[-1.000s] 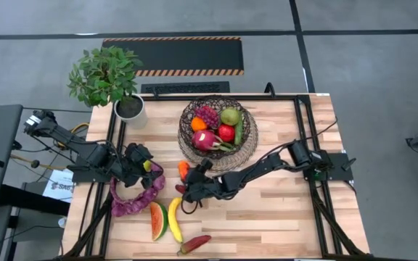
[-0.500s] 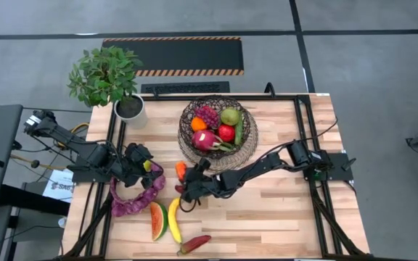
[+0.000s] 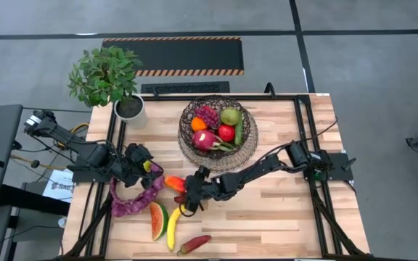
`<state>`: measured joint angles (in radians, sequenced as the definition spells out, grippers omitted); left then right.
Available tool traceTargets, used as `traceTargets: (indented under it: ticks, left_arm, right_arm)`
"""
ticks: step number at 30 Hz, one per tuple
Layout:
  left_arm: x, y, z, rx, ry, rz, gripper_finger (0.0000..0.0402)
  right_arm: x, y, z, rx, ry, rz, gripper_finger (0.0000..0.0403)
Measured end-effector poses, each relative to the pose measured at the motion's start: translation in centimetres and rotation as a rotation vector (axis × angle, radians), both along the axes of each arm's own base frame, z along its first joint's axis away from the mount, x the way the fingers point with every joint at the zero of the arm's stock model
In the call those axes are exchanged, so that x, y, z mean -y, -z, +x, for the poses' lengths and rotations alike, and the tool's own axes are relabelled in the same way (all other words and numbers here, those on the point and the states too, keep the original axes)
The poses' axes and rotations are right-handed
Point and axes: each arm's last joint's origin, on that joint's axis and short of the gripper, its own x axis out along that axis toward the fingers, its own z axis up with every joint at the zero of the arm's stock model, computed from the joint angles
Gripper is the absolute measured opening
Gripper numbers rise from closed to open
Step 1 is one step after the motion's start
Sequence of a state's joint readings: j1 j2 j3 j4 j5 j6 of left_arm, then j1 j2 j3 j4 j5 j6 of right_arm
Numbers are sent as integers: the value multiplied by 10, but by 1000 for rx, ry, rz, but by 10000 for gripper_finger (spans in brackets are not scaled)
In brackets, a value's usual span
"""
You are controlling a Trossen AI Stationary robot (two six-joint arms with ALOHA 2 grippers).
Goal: Build produce basket
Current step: Put the mango into the basket
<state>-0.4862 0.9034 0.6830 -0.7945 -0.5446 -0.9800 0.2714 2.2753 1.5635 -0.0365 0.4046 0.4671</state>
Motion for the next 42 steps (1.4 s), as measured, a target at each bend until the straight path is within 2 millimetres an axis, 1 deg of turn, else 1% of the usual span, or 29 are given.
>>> traceTargets:
  ticks: [5, 13, 17, 23, 28, 31, 33, 35, 39, 42]
  left_arm:
    - [0, 0, 0, -1, 4, 6, 368]
    - [0, 0, 0, -1, 3, 7, 368]
    - [0, 0, 0, 2, 0, 13, 368]
    - [0, 0, 0, 2, 0, 13, 368]
    - [0, 0, 0, 3, -3, 11, 368]
    - [0, 0, 0, 4, -5, 9, 368]
    - [0, 0, 0, 5, -9, 6, 368]
    - [0, 0, 0, 7, -13, 4, 368]
    - [0, 0, 0, 8, -14, 3, 368]
    - [0, 0, 0, 8, -14, 3, 368]
  right_arm:
    - [4, 0, 1, 4, 7, -32, 349]
    - [20, -1, 6, 8, 25, -61, 346]
    - [22, -1, 7, -3, -16, -99, 341]
    - [21, -2, 6, -8, -34, -107, 293]
    - [20, -2, 6, -5, -23, -93, 238]
    - [16, -3, 5, 0, -29, -90, 207]
    - [13, -10, 4, 10, -37, -87, 196]
    - [10, -24, 2, 43, -48, -85, 195]
    - [4, -63, -7, 95, -69, -80, 216]
    - [-2, -97, -23, 95, -88, -79, 224]
